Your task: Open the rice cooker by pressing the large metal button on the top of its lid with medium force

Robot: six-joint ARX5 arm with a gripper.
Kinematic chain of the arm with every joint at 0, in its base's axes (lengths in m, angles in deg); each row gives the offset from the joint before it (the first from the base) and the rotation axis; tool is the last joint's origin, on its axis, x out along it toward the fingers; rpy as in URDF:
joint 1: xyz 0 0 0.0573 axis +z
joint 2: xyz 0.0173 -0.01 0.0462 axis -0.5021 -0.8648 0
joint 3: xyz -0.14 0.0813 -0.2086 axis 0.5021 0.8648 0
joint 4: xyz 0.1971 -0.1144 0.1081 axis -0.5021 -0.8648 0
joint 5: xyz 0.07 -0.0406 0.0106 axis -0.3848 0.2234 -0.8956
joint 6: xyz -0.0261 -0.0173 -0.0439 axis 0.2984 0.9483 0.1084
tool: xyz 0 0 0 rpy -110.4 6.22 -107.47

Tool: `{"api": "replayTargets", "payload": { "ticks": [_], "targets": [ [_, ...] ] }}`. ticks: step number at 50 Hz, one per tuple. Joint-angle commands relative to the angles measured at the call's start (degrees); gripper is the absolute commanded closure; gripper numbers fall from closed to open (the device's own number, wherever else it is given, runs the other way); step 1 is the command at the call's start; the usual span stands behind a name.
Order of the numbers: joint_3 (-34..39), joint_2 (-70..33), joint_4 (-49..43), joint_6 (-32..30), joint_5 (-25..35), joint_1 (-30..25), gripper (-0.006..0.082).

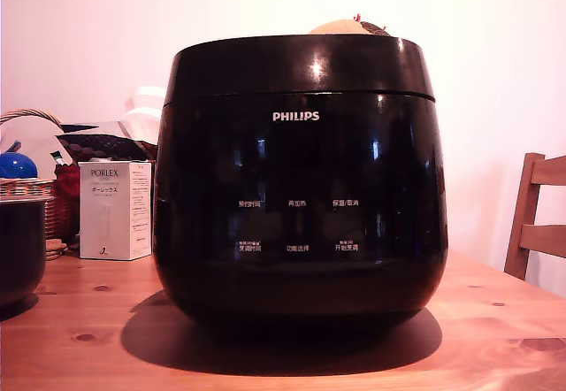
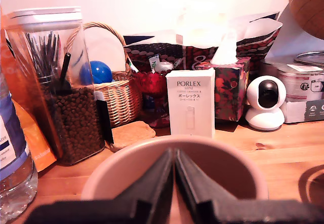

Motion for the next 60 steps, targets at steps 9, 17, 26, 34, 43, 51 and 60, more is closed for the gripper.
{"api": "replayTargets", "payload": {
  "ticks": [9, 17, 26, 34, 43, 51, 60],
  "targets": [
    [-0.57, 0.83, 1.92, 0.31, 6.12, 3.61, 0.0789],
    [-0.98, 0.83, 5.20, 8.15, 10.62, 3.45, 0.0789],
    [-5.88, 0.83, 6.43, 15.04, 21.18, 3.45, 0.0789],
    [-11.87, -0.13, 4.15, 19.28, 36.04, 3.45, 0.0789],
    [-18.80, -6.16, -3.23, 21.40, 49.22, 3.26, 0.0789],
    [-22.86, -14.34, -4.13, 21.22, 58.14, 1.29, 0.0789],
    [-26.34, -23.15, -4.11, 17.59, 60.59, -3.02, 0.0789]
  ]
}}
